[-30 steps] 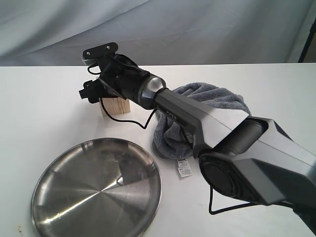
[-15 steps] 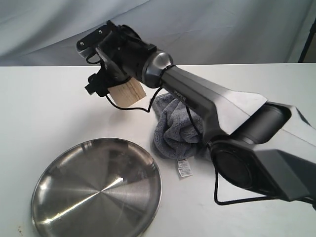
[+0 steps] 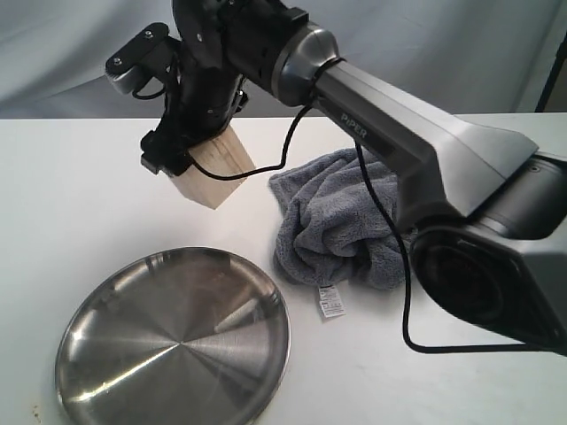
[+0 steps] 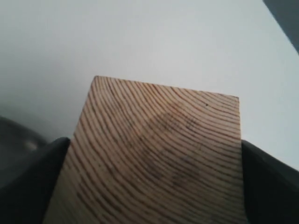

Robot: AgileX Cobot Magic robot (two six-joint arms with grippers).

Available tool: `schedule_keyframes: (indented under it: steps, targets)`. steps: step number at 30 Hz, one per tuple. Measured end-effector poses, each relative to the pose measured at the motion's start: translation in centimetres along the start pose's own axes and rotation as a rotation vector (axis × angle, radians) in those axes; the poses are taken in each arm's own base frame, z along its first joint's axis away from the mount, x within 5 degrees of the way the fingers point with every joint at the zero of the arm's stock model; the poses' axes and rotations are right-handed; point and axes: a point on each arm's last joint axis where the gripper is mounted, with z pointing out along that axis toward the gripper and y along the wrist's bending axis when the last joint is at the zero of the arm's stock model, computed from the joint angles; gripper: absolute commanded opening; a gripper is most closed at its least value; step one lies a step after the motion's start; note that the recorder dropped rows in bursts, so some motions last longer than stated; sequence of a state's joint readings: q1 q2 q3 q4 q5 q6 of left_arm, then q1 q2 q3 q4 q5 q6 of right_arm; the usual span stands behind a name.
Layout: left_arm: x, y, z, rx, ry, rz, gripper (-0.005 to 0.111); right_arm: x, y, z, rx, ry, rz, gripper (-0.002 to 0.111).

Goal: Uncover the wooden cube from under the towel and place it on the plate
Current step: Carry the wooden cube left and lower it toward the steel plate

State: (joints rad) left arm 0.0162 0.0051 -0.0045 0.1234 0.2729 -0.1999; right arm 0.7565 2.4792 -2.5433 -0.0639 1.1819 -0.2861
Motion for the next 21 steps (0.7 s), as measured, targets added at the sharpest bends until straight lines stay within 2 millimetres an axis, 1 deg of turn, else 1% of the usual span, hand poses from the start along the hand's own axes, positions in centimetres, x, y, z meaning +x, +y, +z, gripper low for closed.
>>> schedule_keyframes:
  steps: [4, 8, 13, 17, 19, 21]
  targets:
    - [0.0, 0.0, 0.0, 0.0, 0.0, 0.0, 0.002, -0.3, 0.9, -1.6, -0.131, -0.024, -0.053, 0.0]
    - [0.0, 0.0, 0.0, 0.0, 0.0, 0.0, 0.002, -0.8, 1.4, -2.8, -0.179, -0.064, -0.098, 0.0]
    - [0.0, 0.0, 0.0, 0.0, 0.0, 0.0, 0.002, -0.9, 1.4, -3.1, -0.183, -0.074, -0.116, 0.0]
    - [0.0, 0.0, 0.0, 0.0, 0.0, 0.0, 0.002, -0.9, 1.4, -3.8, -0.19, -0.083, -0.116, 0.0]
    - [0.0, 0.0, 0.0, 0.0, 0.0, 0.0, 0.002, -0.7, 1.6, -3.9, -0.2, -0.069, -0.115, 0.0]
    - [0.0, 0.0, 0.0, 0.0, 0.0, 0.0, 0.002, -0.2, 1.7, -3.7, -0.212, -0.043, -0.12, 0.0]
